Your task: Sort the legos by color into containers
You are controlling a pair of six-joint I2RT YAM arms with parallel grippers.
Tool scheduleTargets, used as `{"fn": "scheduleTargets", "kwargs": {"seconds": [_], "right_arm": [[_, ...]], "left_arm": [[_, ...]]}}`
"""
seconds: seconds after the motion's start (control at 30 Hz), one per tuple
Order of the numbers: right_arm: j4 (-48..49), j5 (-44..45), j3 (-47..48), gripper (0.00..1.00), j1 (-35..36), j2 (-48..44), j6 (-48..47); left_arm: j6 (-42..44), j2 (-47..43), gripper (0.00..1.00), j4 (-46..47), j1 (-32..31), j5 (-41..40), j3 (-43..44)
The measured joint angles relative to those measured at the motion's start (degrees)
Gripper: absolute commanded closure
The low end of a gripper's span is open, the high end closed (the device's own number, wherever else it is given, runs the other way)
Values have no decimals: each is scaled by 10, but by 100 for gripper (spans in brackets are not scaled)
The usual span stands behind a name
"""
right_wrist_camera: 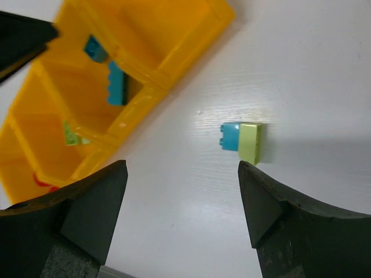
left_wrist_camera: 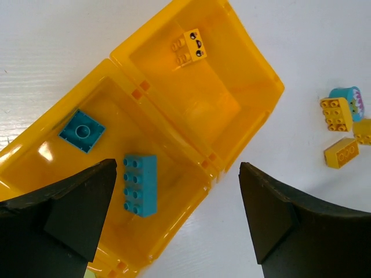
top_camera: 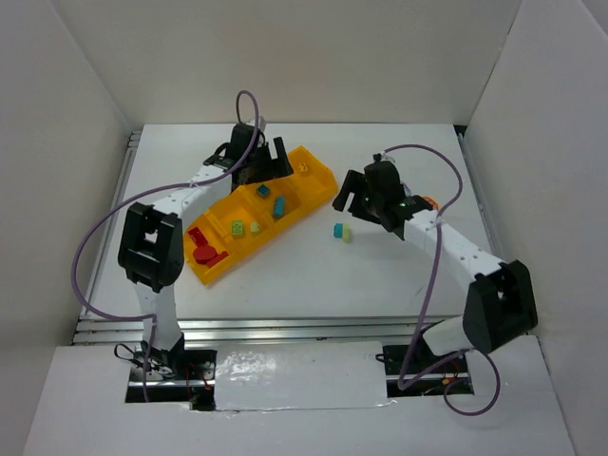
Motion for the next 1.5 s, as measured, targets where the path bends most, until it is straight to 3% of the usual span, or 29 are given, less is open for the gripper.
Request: {"fn": "scheduleTargets", "kwargs": {"seconds": [0.17, 0.43, 0.53, 0.57, 0.6, 0.93, 1.0, 1.03, 1.13, 1.43, 1.47, 1.5], "right_arm": [[-38, 45, 56, 16, 9, 135, 6], [-69, 88, 83, 19, 37, 243, 7], [-69, 92, 108, 30, 37, 271, 5], [-69, 94, 116, 41, 38, 280, 4], [-67, 97, 120, 46, 40, 287, 0], [-67, 99, 120, 44, 48, 305, -7], [-68, 101, 120, 39, 50, 306, -8], [-68, 101, 119, 32, 51, 306, -10], [-69, 101, 118, 31, 55, 306, -14], [-61, 101, 96, 55, 63, 302, -22], [-60, 101, 95, 59, 63, 302, -23], [-58, 101, 93, 70, 63, 301, -23]], "left_arm": [[-1, -82, 0, 0, 0, 23, -30], [0, -367, 0, 27, 0, 65, -172], [0, -435, 1, 30, -2, 83, -235], [0, -451, 1, 27, -4, 86, -256], [0, -462, 0, 22, -6, 89, -274], [3, -495, 0, -42, -10, 97, -379], [3, -495, 1, -43, -10, 97, -385], [3, -495, 0, -43, -10, 98, -387], [4, -495, 1, -43, -10, 100, -393], [5, -493, 1, -42, -10, 109, -394], [5, -493, 0, -42, -10, 110, -394], [5, -493, 0, -41, -10, 112, -395]]}}
